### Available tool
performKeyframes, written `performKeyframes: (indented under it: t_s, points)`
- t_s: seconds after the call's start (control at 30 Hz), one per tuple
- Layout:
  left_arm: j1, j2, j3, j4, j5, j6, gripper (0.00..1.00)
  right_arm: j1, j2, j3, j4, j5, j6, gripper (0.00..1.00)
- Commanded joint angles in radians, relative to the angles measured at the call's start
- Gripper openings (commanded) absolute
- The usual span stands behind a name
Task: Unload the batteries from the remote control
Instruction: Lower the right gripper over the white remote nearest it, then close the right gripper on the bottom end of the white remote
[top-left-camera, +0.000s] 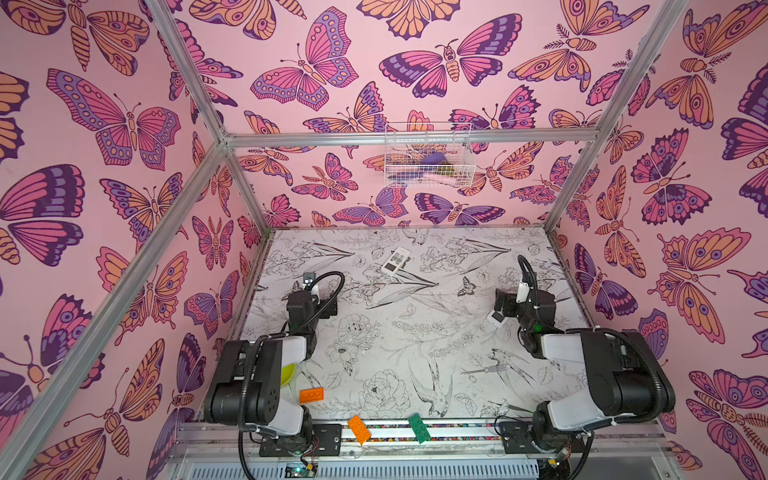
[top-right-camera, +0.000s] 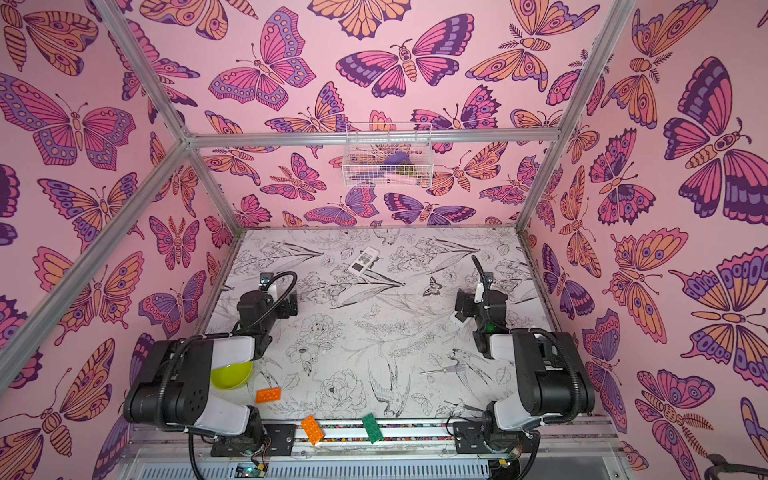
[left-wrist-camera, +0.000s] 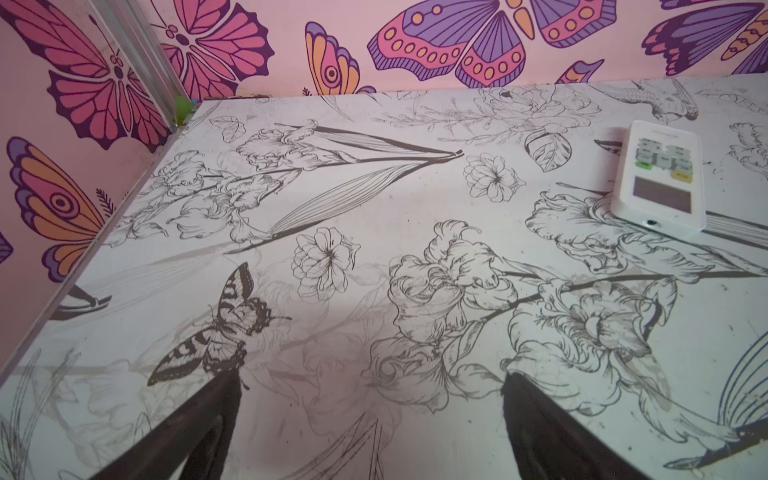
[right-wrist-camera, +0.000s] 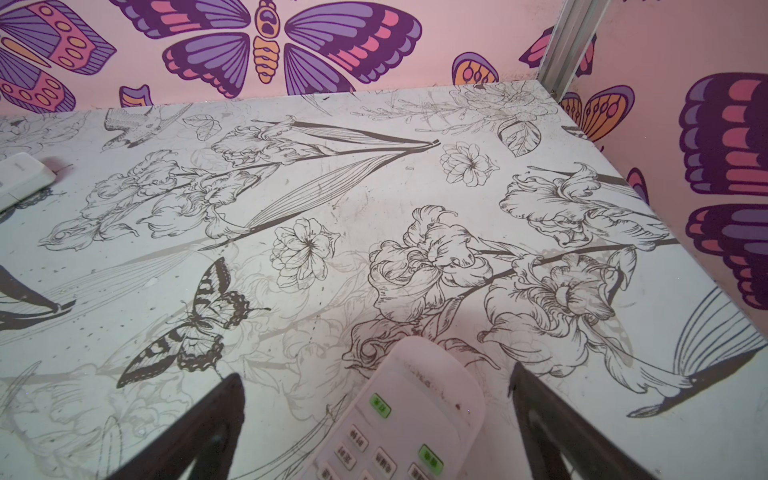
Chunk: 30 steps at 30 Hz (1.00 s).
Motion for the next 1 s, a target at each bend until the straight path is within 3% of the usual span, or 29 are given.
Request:
performKeyframes:
  t_s: [0.0,0.1,0.27,0.37,0.43,0.5,0.7,0.97]
  points:
    - [-0.013,-0.067,0.149,-0.323,0.013,0.055,1.00,-0.006,-0.088,0.033,-0.082,0.012,0.003,0.99]
    - [-0.019,-0.121,0.246,-0.520,0.038,0.095,1.00,-0.006,-0.191,0.119,-0.355,0.076,0.071,0.99]
    - [-0.023,-0.211,0.380,-0.800,0.139,0.067,1.00,-0.007,-0.263,0.273,-0.784,0.169,0.415,0.99]
    - [-0.019,-0.253,0.385,-0.862,0.192,0.011,1.00,-0.009,-0.262,0.342,-0.953,0.107,0.498,0.99]
    - [0.025,-0.271,0.337,-0.839,0.325,-0.050,1.00,-0.009,-0.252,0.380,-1.052,0.069,0.531,0.99]
    - [0.049,-0.276,0.307,-0.822,0.419,-0.037,1.00,-0.008,-0.247,0.397,-1.118,0.048,0.560,1.00]
    - [0.049,-0.260,0.308,-0.828,0.445,-0.043,1.00,0.003,-0.227,0.406,-1.263,0.059,0.702,0.96]
    - [0.051,-0.241,0.293,-0.804,0.460,-0.049,1.00,0.137,-0.123,0.473,-1.319,0.158,0.707,0.95]
